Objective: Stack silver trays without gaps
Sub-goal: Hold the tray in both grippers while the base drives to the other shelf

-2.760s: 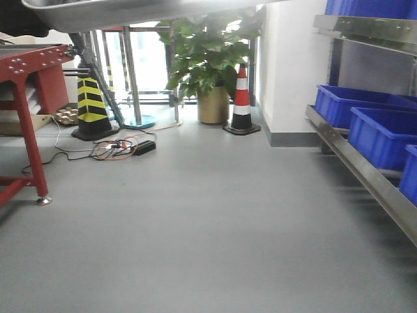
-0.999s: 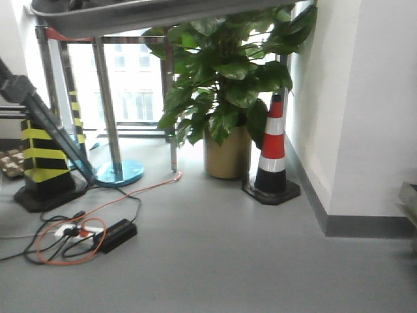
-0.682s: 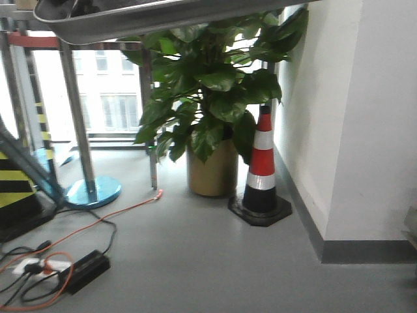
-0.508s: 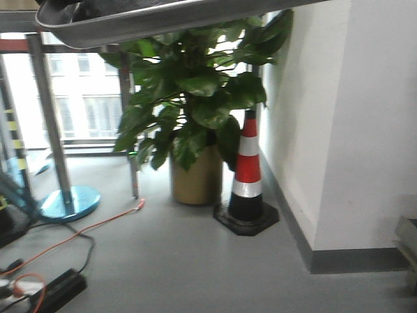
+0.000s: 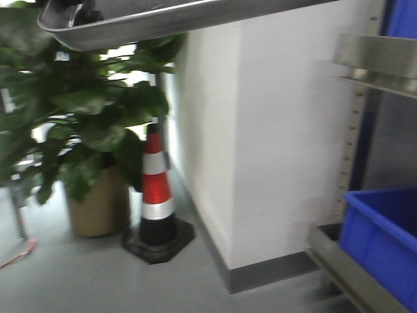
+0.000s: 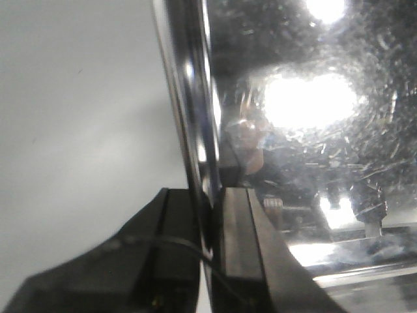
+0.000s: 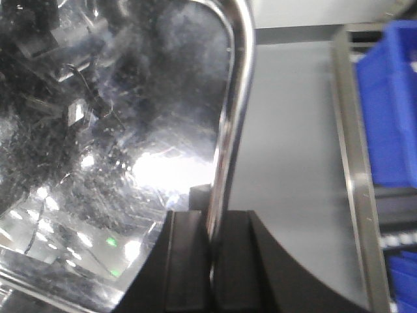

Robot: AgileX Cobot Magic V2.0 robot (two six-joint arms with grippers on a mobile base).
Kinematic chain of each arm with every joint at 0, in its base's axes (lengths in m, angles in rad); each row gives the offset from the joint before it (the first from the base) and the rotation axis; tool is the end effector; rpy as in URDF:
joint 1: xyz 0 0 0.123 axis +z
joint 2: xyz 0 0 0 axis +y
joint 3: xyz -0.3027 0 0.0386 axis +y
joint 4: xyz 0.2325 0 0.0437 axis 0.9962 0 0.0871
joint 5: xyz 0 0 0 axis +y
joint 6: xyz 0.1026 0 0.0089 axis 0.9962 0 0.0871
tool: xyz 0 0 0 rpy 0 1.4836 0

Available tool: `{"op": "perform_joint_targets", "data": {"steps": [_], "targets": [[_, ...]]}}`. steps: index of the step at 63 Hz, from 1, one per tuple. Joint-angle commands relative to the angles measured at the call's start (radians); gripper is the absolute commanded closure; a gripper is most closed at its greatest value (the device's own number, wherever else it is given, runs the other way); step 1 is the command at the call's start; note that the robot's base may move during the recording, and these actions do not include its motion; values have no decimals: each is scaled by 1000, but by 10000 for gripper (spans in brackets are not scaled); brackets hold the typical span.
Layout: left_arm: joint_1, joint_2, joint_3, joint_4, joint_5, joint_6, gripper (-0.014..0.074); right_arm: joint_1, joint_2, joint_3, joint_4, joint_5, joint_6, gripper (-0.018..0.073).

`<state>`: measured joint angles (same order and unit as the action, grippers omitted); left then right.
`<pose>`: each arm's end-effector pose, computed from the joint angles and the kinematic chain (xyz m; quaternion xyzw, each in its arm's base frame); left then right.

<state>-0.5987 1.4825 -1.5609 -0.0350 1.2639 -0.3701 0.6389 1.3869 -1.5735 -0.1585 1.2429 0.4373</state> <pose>0.2351 -0.1645 0.3980 0.1096 0.9659 -0.1244 0.1990 0.2186 0.1432 0.4300 -0.0979 0.9470 0.0834 0.2942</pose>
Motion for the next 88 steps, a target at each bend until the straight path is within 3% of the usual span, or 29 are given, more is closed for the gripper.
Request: {"op": "perform_joint_targets", "data": {"steps": [1, 88], "targets": [[-17, -30, -29, -89, 34, 28, 644, 9, -29, -29, 56, -126, -21, 503], [-17, -30, -29, -89, 34, 28, 644, 9, -29, -29, 56, -126, -21, 503]]}}
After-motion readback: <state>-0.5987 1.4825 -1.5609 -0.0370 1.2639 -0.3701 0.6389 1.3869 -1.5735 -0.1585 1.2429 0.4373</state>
